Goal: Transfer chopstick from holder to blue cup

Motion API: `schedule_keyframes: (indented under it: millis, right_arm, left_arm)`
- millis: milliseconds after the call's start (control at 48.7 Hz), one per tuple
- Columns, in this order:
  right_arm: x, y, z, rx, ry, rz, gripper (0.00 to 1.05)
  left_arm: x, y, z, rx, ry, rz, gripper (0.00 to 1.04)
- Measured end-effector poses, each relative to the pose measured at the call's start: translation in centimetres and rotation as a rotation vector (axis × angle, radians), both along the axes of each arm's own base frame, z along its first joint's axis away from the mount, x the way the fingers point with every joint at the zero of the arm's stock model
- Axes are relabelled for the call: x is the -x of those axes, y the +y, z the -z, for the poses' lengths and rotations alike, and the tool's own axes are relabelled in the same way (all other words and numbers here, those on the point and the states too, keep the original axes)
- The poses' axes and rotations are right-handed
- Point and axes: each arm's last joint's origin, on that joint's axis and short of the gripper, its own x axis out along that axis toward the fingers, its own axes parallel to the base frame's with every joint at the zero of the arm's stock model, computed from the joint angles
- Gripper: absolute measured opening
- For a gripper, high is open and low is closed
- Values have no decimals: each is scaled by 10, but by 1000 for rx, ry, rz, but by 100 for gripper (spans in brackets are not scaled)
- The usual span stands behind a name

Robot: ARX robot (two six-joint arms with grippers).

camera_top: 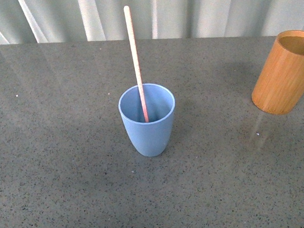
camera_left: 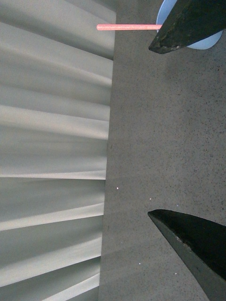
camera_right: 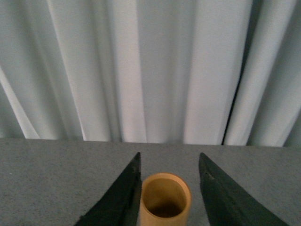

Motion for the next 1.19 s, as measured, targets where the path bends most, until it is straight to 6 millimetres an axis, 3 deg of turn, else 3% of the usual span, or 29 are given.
schedule_keyframes:
  millis: [164, 616, 883, 1191]
  right_arm:
    - [23, -15, 18, 1, -1, -2, 0]
    - [57, -38, 40, 2, 0, 11, 1]
    - [72, -39, 49, 2, -19, 10, 1]
    - [81, -39, 47, 1, -28, 10, 1]
  left_arm:
    - [0, 0, 0, 0, 0, -1, 98]
    - [0, 0, 0, 0, 0, -1, 98]
    - [0, 0, 0, 0, 0, 0, 98]
    - [0, 0, 0, 0, 0, 0, 98]
